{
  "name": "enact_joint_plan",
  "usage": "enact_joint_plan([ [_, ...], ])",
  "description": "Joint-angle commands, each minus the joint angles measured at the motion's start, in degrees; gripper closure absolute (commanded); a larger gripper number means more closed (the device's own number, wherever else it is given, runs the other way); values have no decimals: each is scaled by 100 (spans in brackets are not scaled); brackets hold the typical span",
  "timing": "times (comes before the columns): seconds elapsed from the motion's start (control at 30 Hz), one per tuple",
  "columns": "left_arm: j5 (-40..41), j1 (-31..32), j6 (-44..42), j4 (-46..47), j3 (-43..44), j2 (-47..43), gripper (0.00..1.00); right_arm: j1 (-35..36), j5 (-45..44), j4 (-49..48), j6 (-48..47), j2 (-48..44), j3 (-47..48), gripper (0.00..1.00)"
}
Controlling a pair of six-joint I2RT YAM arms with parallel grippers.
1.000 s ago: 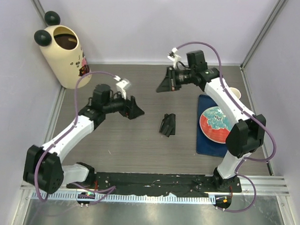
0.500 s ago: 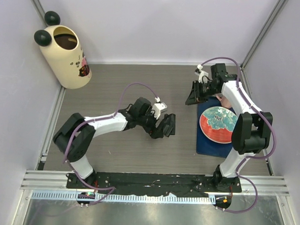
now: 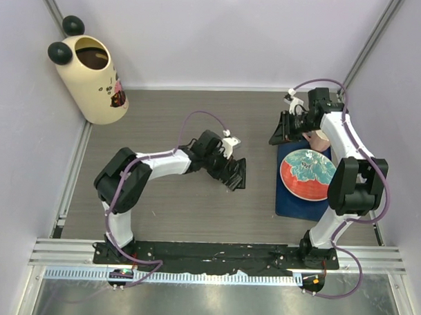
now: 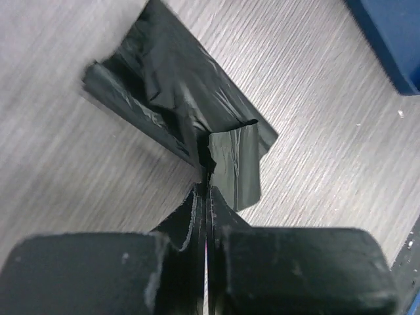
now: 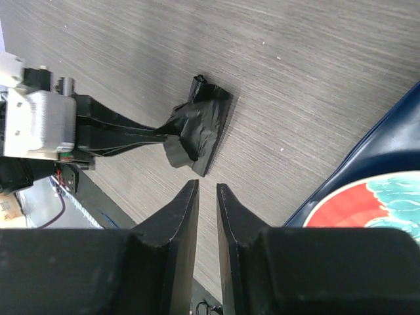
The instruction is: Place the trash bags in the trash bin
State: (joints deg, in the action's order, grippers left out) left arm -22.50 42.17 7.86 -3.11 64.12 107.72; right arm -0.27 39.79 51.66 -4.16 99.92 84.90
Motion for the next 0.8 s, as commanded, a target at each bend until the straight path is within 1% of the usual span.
enact_joint_plan([
  [0.0, -596, -174, -661, -434, 1011, -839, 100, -131, 187, 20, -251, -52, 439, 75],
  [0.03, -763, -174, -941, -784, 1259, -1041, 100, -140, 178, 11, -260, -51, 483, 74],
  [0.07, -965, -183, -961, -979, 1540, -1095, 100, -148, 187, 11, -252, -34, 544, 73],
  [0.1, -1167, -157, -962, -1155, 2134, -1122, 100, -183, 170, 11, -243, -8, 675, 73],
  [0.13, -1639, -122, -944, -1557, 2471, -1131, 100, -201, 126, 11, -225, 10, 755, 71],
  [0.17, -1817, -69, -944, -1761, 2822, -1139, 100, -227, 99, 11, -208, 19, 834, 70],
  [0.2, -2002, 88, -953, -1911, 3443, -1165, 100, -262, 56, 2, -190, 36, 1009, 69],
  [0.23, -2221, 168, -918, -2069, 3711, -1209, 100, -350, 3, 2, -181, 45, 1098, 67],
  [0.27, -2432, 221, -822, -1992, 3922, -1358, 100, -394, -41, 2, -146, 54, 1273, 65],
  [0.3, -2626, 230, -438, -1400, 4168, -1455, 100, -447, -68, 2, -129, 63, 1344, 64],
  [0.33, -2758, 195, -8, -993, 4188, -1604, 100, -534, -85, 2, -102, 45, 1406, 60],
  [0.37, -2977, 151, 675, -528, 4162, -1892, 100, -570, -120, 11, -67, 37, 1484, 56],
  [0.4, -2953, 29, 969, 129, 3918, -2078, 100, -596, -129, 2, -58, 19, 1494, 52],
  [0.43, -2901, -42, 1076, 162, 3776, -2219, 100, -614, -138, 11, -50, -59, 1485, 47],
  [0.47, -2892, -121, 982, 23, 3644, -2342, 100, -614, -147, 11, -67, -112, 1424, 40],
  [0.5, -2952, -391, 955, -309, 3251, -2570, 100, -614, -121, 2, -67, -165, 1372, 38],
  [0.53, -2996, -603, 1033, -330, 2969, -2676, 100, -614, -95, -15, -67, -218, 1319, 36],
  [0.57, -3049, -866, 1269, -226, 2644, -2825, 100, -614, -51, -33, -67, -305, 1196, 33],
  [0.6, -3163, -1495, 1828, 141, 1962, -3044, 100, -614, 19, -59, -58, -359, 1143, 32],
  [0.63, -3233, -1797, 1973, 162, 1694, -3134, 100, -614, 55, -77, -67, -385, 1082, 31],
  [0.67, -3356, -2070, 1843, -64, 1500, -3187, 100, -606, 99, -77, -76, -446, 985, 30],
  [0.7, -3470, -2508, 885, -1163, 1342, -3239, 100, -588, 195, -86, -76, -464, 932, 29],
  [0.77, -3375, -2827, -340, -2425, 1227, -3424, 100, -527, 274, -60, -137, -500, 827, 28],
])
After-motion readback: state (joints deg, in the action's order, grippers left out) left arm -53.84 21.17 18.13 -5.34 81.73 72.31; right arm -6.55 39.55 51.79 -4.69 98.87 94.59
